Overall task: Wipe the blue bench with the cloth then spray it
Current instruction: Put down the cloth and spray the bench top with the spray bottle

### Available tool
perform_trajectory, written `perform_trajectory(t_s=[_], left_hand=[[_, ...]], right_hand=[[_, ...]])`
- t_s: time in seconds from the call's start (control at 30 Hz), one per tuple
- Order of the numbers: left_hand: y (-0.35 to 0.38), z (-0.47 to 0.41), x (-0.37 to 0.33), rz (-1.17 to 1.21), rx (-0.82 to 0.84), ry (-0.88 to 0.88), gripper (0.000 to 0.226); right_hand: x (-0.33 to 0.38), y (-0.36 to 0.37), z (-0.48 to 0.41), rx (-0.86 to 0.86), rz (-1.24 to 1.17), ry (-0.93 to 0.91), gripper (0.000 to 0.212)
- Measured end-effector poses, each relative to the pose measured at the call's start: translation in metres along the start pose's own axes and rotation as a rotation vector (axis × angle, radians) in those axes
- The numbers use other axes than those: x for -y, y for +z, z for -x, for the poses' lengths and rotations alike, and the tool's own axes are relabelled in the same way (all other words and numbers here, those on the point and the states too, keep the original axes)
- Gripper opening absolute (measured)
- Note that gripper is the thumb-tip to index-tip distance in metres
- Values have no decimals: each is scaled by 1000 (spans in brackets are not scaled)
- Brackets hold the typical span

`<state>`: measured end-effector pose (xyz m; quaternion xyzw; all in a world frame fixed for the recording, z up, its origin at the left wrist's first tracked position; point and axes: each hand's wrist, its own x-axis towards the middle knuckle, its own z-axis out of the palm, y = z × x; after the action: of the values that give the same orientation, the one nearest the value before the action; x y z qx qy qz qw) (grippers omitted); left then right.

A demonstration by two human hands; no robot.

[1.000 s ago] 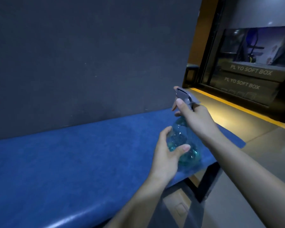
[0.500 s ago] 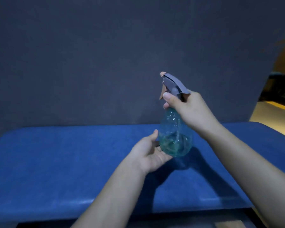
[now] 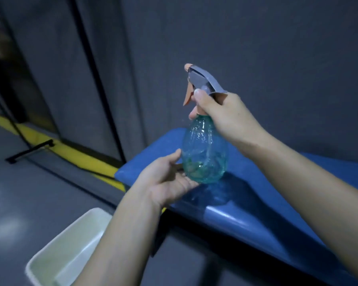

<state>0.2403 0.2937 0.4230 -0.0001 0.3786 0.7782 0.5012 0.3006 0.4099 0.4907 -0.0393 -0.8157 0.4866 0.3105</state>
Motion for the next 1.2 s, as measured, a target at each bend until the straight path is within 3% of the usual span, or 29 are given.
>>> perform_trajectory(t_s=[0.23, 0.47, 0.77, 0.97, 1.2], left_hand=[[-139, 54, -83, 36, -180, 231, 36], [-251, 49, -102, 179, -320, 238, 36], [-356, -10, -96, 250, -586, 226, 23], [-424, -45, -76, 232, -763, 197, 25], [-473, -81, -47, 245, -835, 96, 52]], right_hand=[[18, 174, -28, 205, -163, -77, 15], [-19, 299, -25, 413, -137, -6, 26], [-112, 380, -22, 366, -174, 118, 14], [-175, 422, -9, 373, 37, 260, 12], [-237, 455, 13, 428, 218, 319, 13]])
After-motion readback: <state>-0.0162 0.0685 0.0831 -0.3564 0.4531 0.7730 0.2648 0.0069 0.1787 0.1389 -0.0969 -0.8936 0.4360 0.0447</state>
